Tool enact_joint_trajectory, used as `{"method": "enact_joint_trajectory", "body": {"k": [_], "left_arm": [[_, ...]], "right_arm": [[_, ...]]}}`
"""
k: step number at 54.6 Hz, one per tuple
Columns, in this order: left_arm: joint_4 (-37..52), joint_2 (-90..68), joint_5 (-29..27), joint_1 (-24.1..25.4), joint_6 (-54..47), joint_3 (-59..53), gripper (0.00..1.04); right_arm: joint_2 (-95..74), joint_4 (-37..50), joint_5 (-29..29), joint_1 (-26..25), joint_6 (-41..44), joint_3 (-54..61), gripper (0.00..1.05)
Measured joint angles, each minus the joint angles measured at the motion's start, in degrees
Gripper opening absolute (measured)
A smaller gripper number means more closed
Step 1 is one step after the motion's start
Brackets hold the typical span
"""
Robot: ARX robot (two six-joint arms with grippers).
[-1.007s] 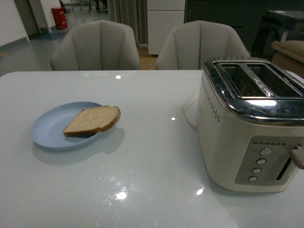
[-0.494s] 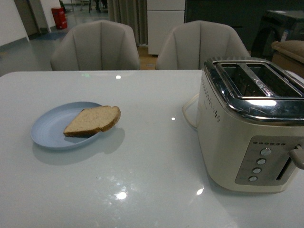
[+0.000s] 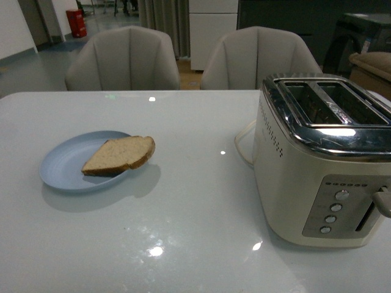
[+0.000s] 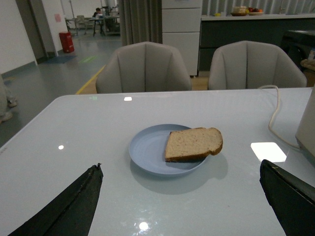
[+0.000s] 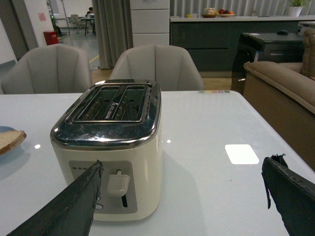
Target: Left arm holds plate, right arm toasts bread
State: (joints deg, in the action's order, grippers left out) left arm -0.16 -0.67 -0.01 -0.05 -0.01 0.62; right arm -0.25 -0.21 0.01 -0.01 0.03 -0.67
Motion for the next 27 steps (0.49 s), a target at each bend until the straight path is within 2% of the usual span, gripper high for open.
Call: {"method": "enact_joint_trajectory", "body": {"k": [8,10,12,14,27], "left_arm": [[-0.07,0.00,0.00,0.00,0.02,0.00,0.98],[-9.05,-2.60,-3.21,-1.07,1.22,2.82,0.98],[-14.40,-7.74,-5.03,-1.60,1.81,6.01,0.98],[-15.76,-9.57,-5.09,-1.55,2.05,7.28,0.98],[-14.12,-9.92,-4.90,-2.38,3.10,10.14,0.98]], "right_arm": [[0.00,0.00,0.00,0.00,0.00,0.00,0.98],[0.00,0.00,0.00,0.00,0.00,0.00,0.98],[0.00,0.00,0.00,0.00,-0.02,0.00,0.98],[0.00,0.02,0.02,0.00,-0.02,0.00,0.98],[0.00,0.04,0.02,0.00,-0.02,0.00,0.98]]}}
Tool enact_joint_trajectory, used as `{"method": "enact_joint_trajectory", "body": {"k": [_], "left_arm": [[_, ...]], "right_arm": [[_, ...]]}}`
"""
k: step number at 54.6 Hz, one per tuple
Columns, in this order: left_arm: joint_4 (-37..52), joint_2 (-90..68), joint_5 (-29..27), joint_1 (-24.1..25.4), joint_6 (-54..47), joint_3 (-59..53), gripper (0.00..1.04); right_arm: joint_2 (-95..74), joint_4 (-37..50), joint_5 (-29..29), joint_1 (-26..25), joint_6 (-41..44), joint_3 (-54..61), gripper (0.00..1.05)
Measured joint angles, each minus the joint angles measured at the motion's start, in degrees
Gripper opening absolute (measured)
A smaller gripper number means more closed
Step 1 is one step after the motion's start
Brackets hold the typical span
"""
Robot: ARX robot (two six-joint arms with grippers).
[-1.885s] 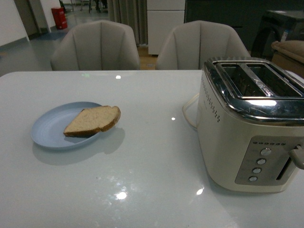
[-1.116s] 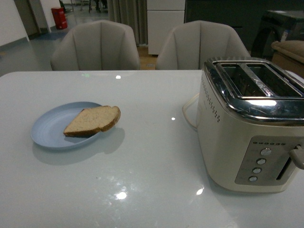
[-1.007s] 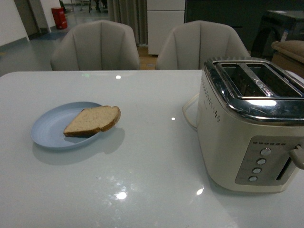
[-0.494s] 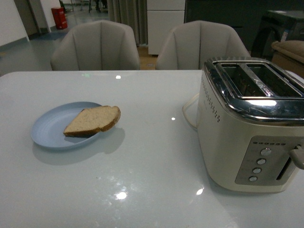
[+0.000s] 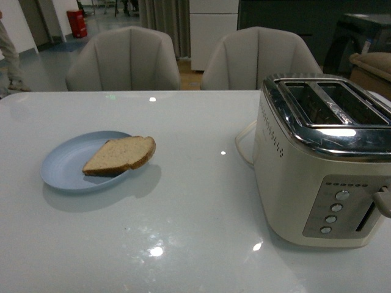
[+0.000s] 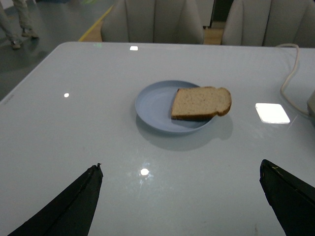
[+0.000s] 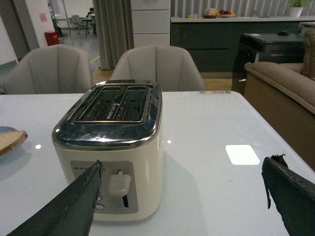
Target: Left arm holds plate, right arm toasts bread
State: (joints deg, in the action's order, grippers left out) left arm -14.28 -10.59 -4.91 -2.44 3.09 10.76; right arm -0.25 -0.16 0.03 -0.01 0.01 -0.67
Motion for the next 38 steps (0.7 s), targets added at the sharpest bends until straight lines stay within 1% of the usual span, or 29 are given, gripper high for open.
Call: {"method": "enact_joint_trajectory", "body": {"k": [7,12,15,18,21,23,26,28,32,38], "left_arm": [[4.55,-3.91,1.53,-0.44,-0.17,0.15,0.98],[10.38,-10.14,2.80,0.15,-0.79,0.39,0.98],[17.92,-18.86,4.09,0.15,-2.03,1.95,0.98],[25.94,-29.33,4.52,-1.18,-3.37,5.62,0.98],[29.92,-35.58,5.05,-2.14,-4.07,8.50,0.98],[33.62,-42.49,5.49,-2.91,-5.05,11.85,0.98],[36.39,-48.15,5.81,-3.39,-5.07,14.60,0.98],[39.15,-55.30,5.84,-4.17,-5.29,18.62,0.98],[40.46,-65.42,6.25,-4.81,-5.55,25.24,0.98],[39.28,-78.42,7.69,-4.85,-6.60,33.86,0.98]], "right_arm": [[0.00,-0.02,-0.02,0.00,0.00,0.00,0.98],[0.00,-0.02,-0.02,0.00,0.02,0.00,0.98],[0.00,-0.02,-0.02,0.00,0.00,0.00,0.98],[0.00,-0.04,-0.02,0.00,0.00,0.00,0.98],[0.00,-0.04,0.00,0.00,0.00,0.00,0.98],[0.00,-0.02,0.00,0.00,0.00,0.00,0.98],[0.00,-0.07,-0.02,0.00,0.00,0.00,0.98],[0.00,-0.07,-0.02,0.00,0.00,0.00,0.98],[0.00,-0.02,-0.02,0.00,0.00,0.00,0.98],[0.00,-0.04,0.00,0.00,0.00,0.00,0.98]]}}
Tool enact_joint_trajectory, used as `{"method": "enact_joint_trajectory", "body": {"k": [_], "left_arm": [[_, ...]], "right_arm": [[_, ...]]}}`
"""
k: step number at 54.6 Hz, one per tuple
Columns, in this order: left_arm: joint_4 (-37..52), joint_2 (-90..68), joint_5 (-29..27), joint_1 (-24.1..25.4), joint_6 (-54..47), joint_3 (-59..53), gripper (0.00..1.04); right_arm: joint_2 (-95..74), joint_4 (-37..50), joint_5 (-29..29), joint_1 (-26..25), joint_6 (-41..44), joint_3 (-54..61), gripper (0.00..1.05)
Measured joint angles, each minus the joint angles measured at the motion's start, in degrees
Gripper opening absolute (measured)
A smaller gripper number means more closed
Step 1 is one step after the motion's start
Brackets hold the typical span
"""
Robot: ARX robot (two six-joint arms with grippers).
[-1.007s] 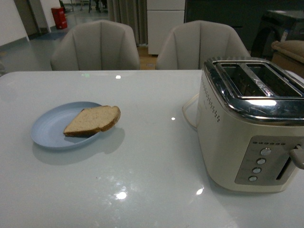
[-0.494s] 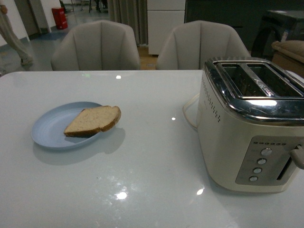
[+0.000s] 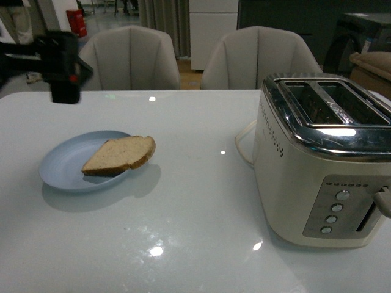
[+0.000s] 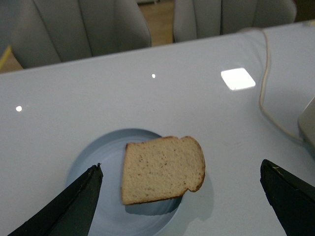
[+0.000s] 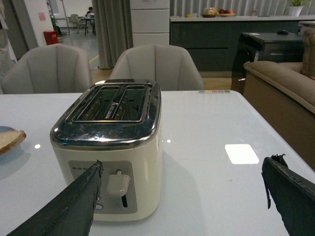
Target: Left arm holds plate, right arm toasts bread
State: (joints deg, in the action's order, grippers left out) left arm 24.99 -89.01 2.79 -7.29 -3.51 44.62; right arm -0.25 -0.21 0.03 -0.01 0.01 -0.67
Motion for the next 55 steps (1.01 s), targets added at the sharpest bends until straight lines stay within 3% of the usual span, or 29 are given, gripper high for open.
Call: {"method": "enact_joint_trajectory", "body": {"k": [12,21,33,55], "left_arm": [[-3.43,-19.08,1.62,4.22,-1.14,14.73,0.98],[-4.68,-25.81,3.08,8.04,-1.22,19.85,0.98],[-3.34,-31.34,6.45,12.04,-0.85,20.72,0.98],[-0.79,-36.26,5.92,15.43,0.50,20.74,0.98]], "right_arm": [[0.00,0.00,-0.02,0.00,0.02,0.00,0.98],[0.00,0.00,-0.02,0.00,0.02,0.00,0.98],[0.00,0.02,-0.02,0.00,0.00,0.00,0.98],[0.00,0.00,-0.02,0.00,0.00,0.00,0.98]]}}
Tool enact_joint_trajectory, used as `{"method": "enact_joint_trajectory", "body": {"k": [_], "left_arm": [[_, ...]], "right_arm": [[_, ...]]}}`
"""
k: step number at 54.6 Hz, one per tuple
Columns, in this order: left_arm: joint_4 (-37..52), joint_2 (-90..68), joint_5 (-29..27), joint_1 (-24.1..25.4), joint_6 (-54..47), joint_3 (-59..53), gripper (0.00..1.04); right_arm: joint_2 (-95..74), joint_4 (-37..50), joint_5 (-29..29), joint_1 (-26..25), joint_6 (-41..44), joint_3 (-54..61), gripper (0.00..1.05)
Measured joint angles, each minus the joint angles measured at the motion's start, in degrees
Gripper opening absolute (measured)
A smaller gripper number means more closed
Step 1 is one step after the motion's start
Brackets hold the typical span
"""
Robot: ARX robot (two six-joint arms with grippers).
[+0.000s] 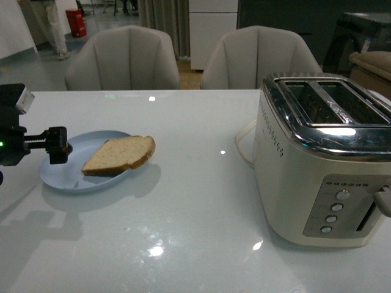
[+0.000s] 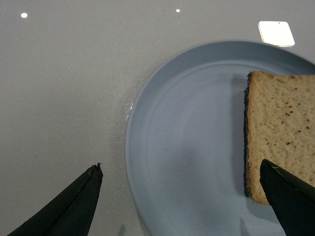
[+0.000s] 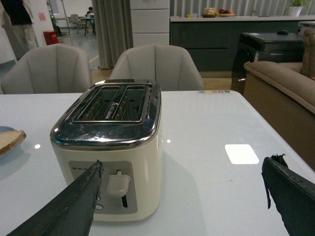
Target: Left arm holds plate, right arm toasts bread
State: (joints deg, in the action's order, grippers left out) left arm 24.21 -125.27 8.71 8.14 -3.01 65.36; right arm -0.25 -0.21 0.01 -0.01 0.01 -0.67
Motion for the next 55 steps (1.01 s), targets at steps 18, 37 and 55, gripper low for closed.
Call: {"method": "enact_joint_trajectory", "body": {"k": [18,37,55], "left_arm": [[0.35,-4.61,-1.97,0.72,0.15,1.55,0.98],[3.26,-6.10,-2.12,0.68,2.91,1.57,0.98],[5.09,-8.41,-3.08,0.22,4.17,1.55,0.75]], "right_arm": [[0.00,0.00,0.00,0.00,0.00,0.00,0.98],[0.00,0.00,0.00,0.00,0.00,0.00,0.98],[0.00,0.00,0.02,0.00,0.00,0.00,0.98]]}}
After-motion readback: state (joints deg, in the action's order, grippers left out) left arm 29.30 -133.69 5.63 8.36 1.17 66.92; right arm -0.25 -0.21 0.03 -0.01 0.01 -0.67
